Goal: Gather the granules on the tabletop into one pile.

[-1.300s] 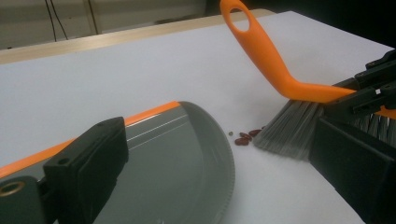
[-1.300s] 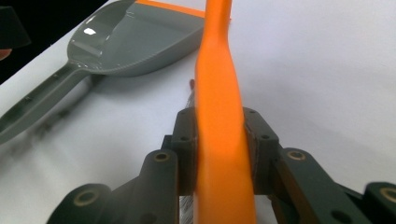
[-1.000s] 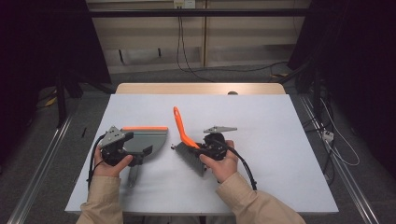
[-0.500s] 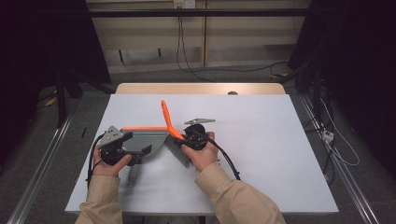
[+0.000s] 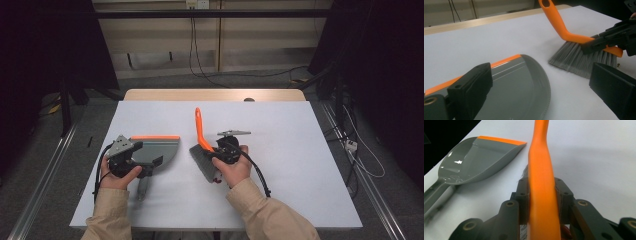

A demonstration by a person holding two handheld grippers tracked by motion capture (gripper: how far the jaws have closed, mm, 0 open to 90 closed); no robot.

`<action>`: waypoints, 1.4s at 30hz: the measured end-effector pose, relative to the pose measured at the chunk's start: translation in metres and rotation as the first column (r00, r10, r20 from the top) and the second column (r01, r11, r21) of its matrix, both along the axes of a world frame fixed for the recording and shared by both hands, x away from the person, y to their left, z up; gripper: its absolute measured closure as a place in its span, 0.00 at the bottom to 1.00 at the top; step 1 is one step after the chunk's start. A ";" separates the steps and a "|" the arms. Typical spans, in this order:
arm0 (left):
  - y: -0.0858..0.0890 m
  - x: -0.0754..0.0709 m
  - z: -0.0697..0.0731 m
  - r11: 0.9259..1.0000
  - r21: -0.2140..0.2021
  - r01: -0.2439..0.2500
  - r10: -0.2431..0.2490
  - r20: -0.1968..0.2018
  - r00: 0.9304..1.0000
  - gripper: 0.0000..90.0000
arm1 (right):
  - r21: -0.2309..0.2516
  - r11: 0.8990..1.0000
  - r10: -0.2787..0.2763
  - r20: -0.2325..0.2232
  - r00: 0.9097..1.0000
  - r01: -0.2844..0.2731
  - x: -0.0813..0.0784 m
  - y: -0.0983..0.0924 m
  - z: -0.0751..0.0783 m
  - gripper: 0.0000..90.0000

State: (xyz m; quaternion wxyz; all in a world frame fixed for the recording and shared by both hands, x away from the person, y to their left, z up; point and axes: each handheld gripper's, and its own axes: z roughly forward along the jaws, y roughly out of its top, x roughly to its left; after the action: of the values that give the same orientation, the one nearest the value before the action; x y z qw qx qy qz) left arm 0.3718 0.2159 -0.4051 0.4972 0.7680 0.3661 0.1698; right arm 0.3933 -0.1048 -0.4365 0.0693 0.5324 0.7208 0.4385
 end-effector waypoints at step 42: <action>-0.001 0.002 -0.002 1.000 0.007 0.001 -0.001 -0.007 1.000 0.05 | 0.043 0.986 0.160 0.067 0.985 -0.163 -0.016 -0.031 -0.001 0.79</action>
State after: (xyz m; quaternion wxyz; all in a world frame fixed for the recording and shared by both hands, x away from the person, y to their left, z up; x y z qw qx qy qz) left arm 0.3735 0.2148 -0.4068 0.4931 0.7707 0.3667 0.1682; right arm 0.3770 -0.1361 -0.4372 0.0434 0.4593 0.7482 0.4768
